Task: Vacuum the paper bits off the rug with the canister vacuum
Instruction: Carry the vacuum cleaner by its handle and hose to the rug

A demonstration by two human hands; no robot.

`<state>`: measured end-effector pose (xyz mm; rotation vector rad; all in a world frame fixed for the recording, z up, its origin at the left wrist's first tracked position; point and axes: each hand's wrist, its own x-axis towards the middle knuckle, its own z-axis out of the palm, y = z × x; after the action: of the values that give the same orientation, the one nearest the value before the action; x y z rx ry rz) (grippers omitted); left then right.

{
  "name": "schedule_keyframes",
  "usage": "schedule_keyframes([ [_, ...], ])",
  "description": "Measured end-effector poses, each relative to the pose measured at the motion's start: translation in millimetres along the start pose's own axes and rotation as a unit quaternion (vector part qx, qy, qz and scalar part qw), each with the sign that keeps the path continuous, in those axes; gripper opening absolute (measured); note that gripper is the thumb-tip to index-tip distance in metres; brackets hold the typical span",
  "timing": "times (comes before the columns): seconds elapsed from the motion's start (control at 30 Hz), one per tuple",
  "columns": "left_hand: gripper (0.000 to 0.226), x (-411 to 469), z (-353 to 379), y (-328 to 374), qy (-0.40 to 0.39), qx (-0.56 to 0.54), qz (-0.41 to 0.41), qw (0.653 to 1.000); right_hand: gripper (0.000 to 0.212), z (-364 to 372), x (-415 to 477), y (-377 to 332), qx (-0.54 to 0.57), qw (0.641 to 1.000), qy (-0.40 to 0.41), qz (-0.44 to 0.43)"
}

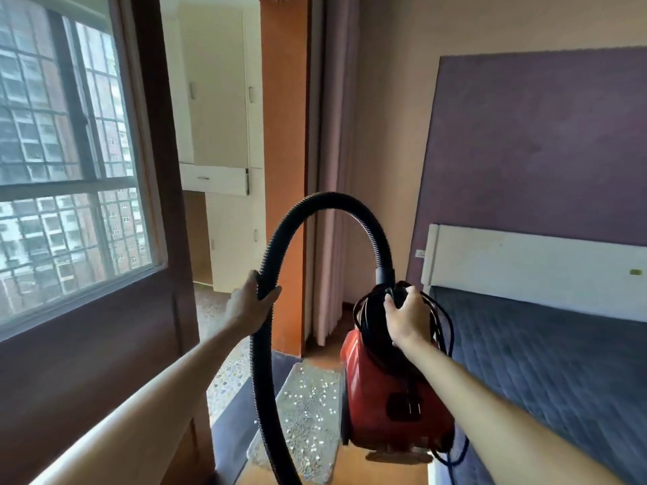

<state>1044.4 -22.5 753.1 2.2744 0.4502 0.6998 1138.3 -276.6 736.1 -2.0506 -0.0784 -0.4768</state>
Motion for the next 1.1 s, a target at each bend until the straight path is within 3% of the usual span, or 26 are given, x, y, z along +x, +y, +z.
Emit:
schedule_keyframes([
  [0.5,0.028,159,151,16,-0.089,-0.025,0.052,0.994,0.029,43,155,86,-0.062,0.995,0.04,0.061],
  [0.8,0.032,268,237,45,-0.104,-0.032,0.045,0.993,0.034,71,281,125,-0.06,0.996,0.044,0.045],
  [1.1,0.031,336,293,54,-0.107,-0.039,0.055,0.992,0.027,81,350,150,-0.032,0.997,0.075,0.011],
])
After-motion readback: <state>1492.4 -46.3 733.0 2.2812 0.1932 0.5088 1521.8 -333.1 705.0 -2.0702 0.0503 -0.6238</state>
